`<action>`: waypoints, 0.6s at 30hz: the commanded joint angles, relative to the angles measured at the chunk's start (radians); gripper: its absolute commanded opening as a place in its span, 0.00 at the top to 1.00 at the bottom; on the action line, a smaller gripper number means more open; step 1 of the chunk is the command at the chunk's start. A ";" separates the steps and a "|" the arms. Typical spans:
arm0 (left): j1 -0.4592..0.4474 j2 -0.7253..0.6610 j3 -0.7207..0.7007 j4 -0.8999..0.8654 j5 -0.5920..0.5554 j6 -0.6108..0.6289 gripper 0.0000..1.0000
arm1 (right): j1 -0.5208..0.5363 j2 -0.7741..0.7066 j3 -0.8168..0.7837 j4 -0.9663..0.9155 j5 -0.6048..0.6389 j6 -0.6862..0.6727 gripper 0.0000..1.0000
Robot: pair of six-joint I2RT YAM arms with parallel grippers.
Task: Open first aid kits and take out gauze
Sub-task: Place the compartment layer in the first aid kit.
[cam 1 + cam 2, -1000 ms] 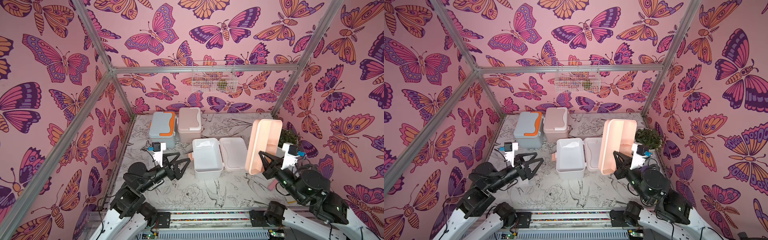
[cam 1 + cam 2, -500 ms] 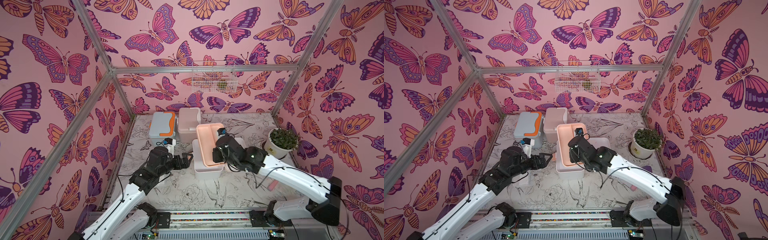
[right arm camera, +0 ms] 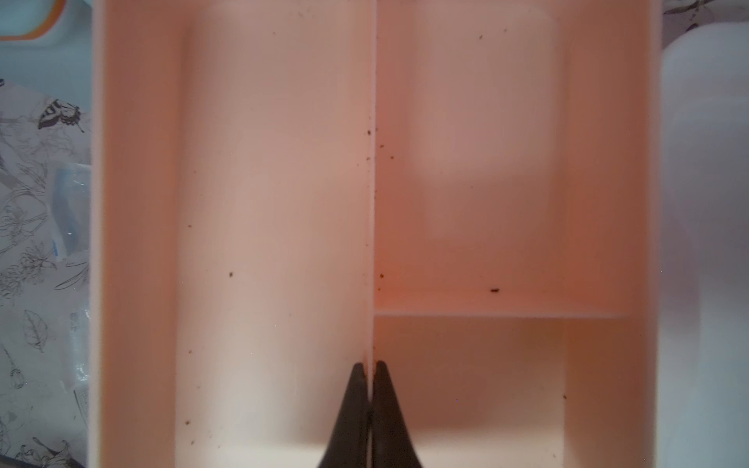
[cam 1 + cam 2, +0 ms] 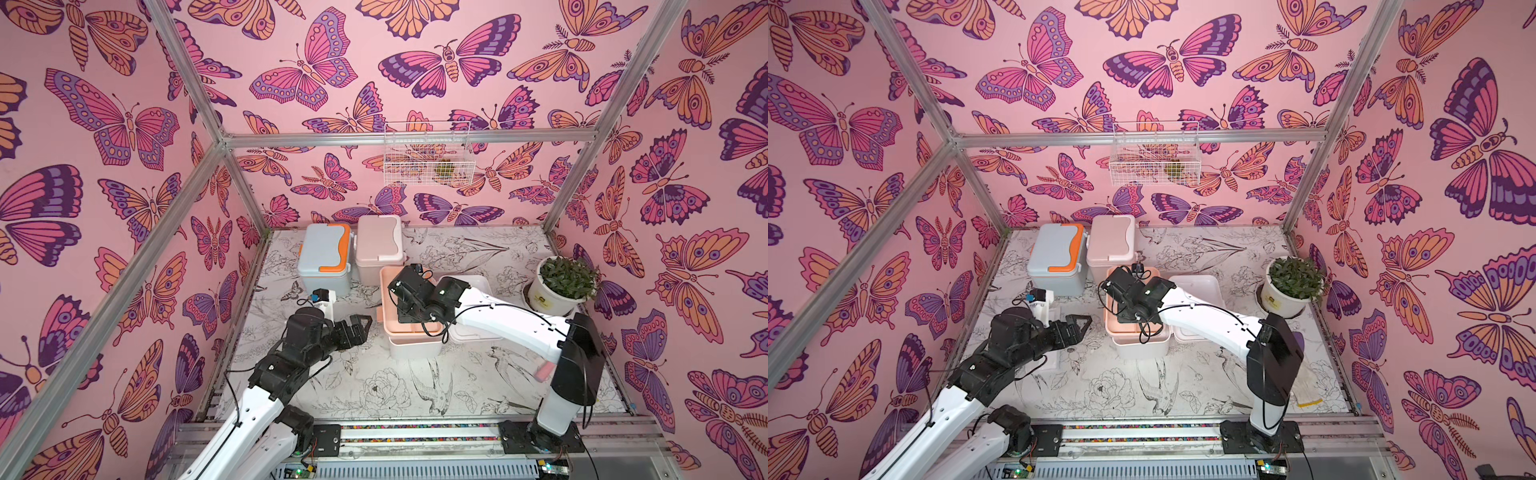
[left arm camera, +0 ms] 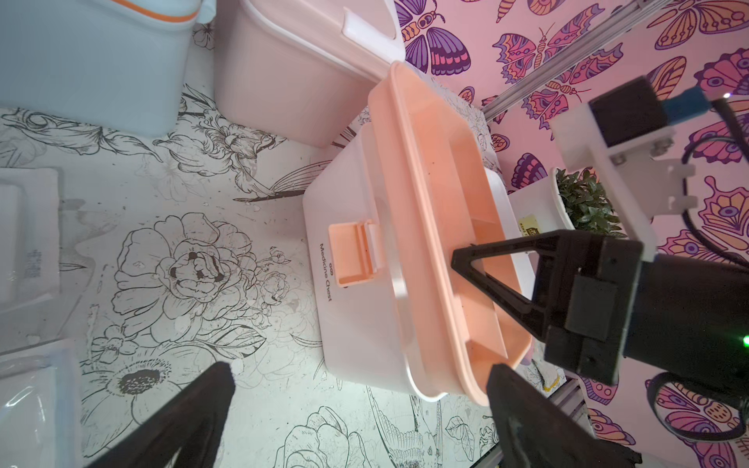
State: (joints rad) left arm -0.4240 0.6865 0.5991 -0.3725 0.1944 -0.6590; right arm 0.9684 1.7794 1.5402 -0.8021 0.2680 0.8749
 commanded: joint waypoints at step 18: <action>0.008 -0.009 -0.044 0.010 0.019 -0.015 0.00 | 0.027 0.067 0.077 -0.201 0.077 0.076 1.00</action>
State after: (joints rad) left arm -0.4236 0.6842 0.5732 -0.3679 0.2024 -0.6712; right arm 0.9848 1.8366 1.5967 -0.9264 0.3099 0.9249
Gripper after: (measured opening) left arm 0.998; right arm 0.060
